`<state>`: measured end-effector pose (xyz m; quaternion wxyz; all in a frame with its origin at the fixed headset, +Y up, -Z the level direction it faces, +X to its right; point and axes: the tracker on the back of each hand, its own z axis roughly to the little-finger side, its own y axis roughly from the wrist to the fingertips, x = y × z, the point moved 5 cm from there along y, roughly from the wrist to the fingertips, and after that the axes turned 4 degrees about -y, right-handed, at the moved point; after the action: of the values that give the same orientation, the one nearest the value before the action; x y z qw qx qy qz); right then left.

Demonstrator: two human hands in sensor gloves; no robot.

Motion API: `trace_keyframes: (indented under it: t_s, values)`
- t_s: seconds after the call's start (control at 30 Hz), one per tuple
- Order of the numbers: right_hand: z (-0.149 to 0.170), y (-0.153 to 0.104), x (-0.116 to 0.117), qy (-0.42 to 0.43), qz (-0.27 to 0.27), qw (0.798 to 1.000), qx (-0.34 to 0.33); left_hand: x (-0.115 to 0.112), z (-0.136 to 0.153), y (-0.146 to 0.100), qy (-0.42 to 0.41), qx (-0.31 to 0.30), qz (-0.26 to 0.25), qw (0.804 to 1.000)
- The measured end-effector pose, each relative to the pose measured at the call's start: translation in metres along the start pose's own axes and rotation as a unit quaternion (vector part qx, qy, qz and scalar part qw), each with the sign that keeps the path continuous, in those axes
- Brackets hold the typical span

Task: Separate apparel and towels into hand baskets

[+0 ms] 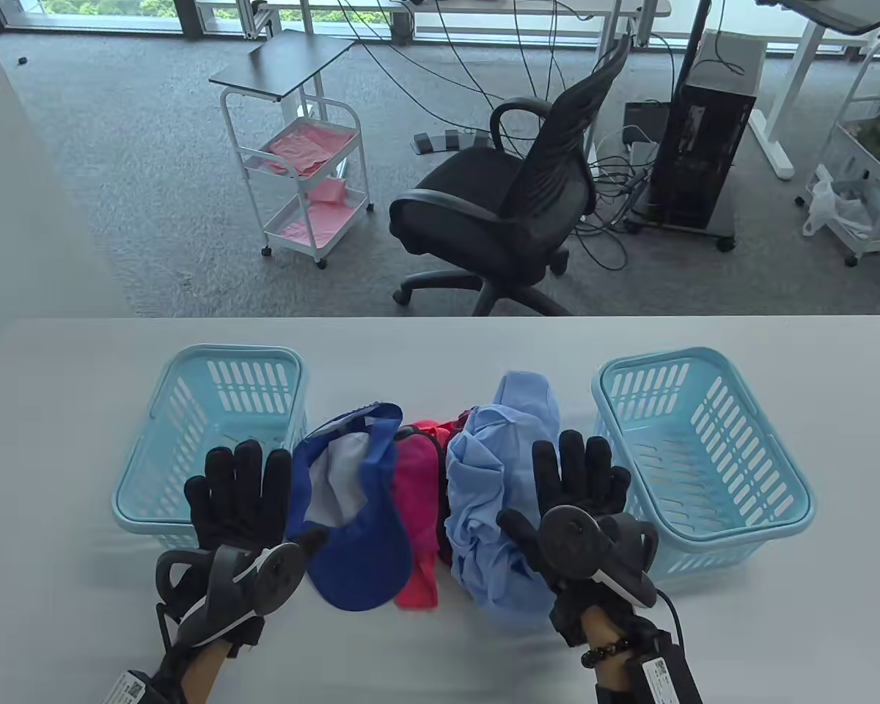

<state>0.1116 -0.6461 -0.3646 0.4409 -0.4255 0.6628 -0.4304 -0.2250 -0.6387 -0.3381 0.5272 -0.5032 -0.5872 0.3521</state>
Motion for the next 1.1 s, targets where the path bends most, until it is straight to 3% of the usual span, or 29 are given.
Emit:
trace_keyframes:
  t_s: [1.1]
  values:
    - [0.012,-0.002,-0.012,0.034,0.025,0.999,0.026,0.005,0.007,-0.002,-0.006,0.011,-0.021,1.0]
